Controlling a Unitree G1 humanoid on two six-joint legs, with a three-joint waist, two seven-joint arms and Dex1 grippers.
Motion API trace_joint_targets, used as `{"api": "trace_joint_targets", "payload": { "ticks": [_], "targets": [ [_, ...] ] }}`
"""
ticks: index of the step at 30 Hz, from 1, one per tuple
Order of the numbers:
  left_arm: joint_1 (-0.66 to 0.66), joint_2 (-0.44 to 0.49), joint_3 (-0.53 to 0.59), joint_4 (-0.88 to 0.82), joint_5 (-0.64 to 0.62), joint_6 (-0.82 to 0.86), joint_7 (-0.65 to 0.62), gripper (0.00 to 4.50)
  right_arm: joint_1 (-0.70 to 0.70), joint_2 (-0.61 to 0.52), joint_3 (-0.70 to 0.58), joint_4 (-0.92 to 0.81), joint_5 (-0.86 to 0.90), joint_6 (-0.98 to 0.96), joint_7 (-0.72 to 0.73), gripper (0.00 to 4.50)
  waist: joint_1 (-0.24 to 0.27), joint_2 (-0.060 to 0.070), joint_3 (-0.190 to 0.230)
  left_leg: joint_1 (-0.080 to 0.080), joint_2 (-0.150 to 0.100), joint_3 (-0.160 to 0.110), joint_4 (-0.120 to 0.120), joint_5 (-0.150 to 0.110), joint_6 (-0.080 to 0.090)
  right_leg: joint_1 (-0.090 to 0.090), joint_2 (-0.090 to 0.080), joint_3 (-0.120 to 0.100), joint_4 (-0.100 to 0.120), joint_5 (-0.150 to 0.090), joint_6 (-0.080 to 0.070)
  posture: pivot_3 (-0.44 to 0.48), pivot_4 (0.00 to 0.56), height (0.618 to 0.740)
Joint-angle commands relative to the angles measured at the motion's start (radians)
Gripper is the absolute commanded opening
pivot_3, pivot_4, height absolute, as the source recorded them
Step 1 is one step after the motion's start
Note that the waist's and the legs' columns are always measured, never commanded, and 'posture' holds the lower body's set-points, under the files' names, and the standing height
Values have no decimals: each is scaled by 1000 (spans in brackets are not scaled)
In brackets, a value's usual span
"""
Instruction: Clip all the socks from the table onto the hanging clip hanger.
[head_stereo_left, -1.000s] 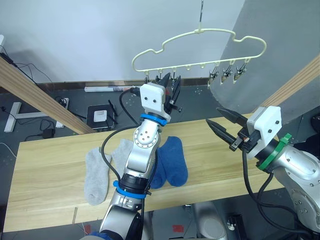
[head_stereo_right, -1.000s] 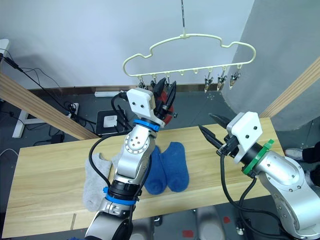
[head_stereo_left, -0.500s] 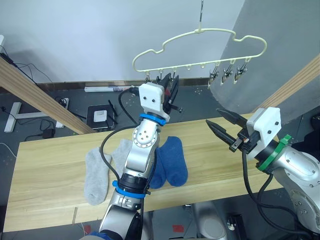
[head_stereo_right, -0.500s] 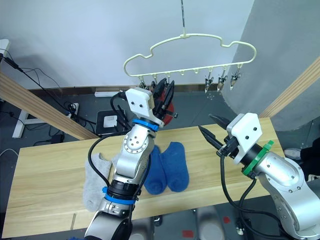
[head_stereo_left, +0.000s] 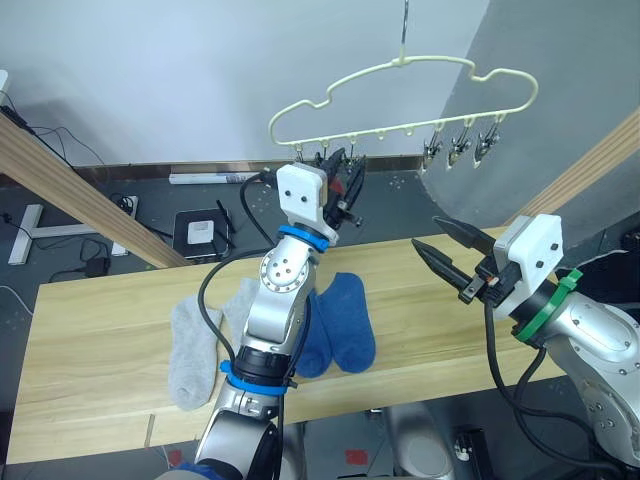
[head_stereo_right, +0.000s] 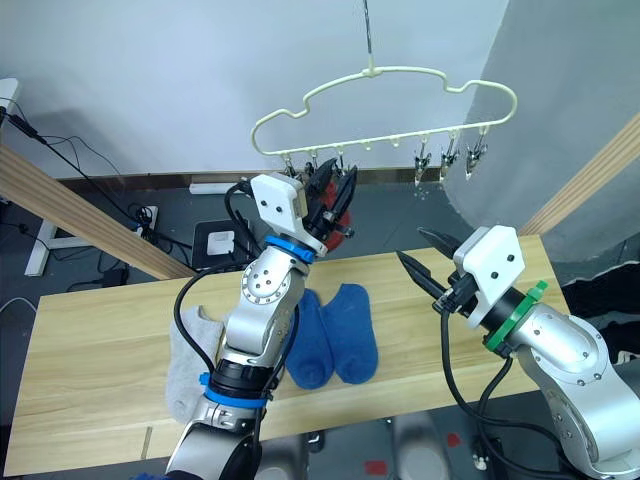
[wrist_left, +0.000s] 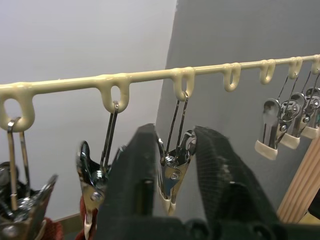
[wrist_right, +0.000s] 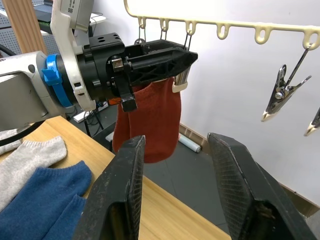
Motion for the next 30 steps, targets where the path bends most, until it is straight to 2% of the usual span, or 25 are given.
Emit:
{"api": "trace_joint_targets", "payload": {
  "ticks": [1,15,27,30],
  "targets": [
    [-4,-9,-8,-47,34,14,41,2546,8,0,-4,-37,14,-20,-2,2076,0,0,0,0,0,0,0,0,0,0,0,0,0,0,0,-236,383,740],
    [-17,-39,-17,-98,88,93,131,2546,6,-13,-20,-30,28,-17,15,2076,0,0,0,0,0,0,0,0,0,0,0,0,0,0,0,-235,390,740],
    [-15,-49,-28,-129,99,132,139,2546,-5,-26,-25,-28,54,-16,12,2076,0,0,0,0,0,0,0,0,0,0,0,0,0,0,0,-234,388,740],
    [-17,-49,-27,-130,99,135,139,1975,-4,-28,-25,-26,53,-18,14,2076,0,0,0,0,0,0,0,0,0,0,0,0,0,0,0,-234,389,740]
  ]
}}
